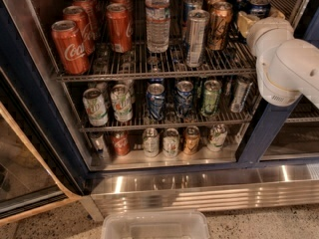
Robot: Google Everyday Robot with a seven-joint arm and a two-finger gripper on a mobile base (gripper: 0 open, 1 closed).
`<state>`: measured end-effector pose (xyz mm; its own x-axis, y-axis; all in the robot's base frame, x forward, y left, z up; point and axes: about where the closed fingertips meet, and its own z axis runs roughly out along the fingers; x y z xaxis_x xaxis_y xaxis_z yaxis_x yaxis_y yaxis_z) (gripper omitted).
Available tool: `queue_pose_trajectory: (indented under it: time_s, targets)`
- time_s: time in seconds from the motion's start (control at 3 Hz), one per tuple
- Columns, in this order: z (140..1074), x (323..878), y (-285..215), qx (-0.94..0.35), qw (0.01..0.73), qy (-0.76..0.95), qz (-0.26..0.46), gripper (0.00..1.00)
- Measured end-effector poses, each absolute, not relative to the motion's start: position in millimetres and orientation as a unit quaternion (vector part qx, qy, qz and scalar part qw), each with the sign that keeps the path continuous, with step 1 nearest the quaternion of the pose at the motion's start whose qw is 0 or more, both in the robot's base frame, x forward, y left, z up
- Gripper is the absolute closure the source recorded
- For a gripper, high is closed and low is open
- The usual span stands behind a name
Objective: Pick pepsi can from top shelf of fridge
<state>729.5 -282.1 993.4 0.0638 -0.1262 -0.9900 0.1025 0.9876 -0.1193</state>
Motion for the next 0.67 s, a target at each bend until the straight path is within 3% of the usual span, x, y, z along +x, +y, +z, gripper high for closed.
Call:
queue_pose_trajectory:
  time_s: [0.67]
  targets:
    - [1013, 704, -279, -0.017, 0.744, 0.664, -0.076, 1.0]
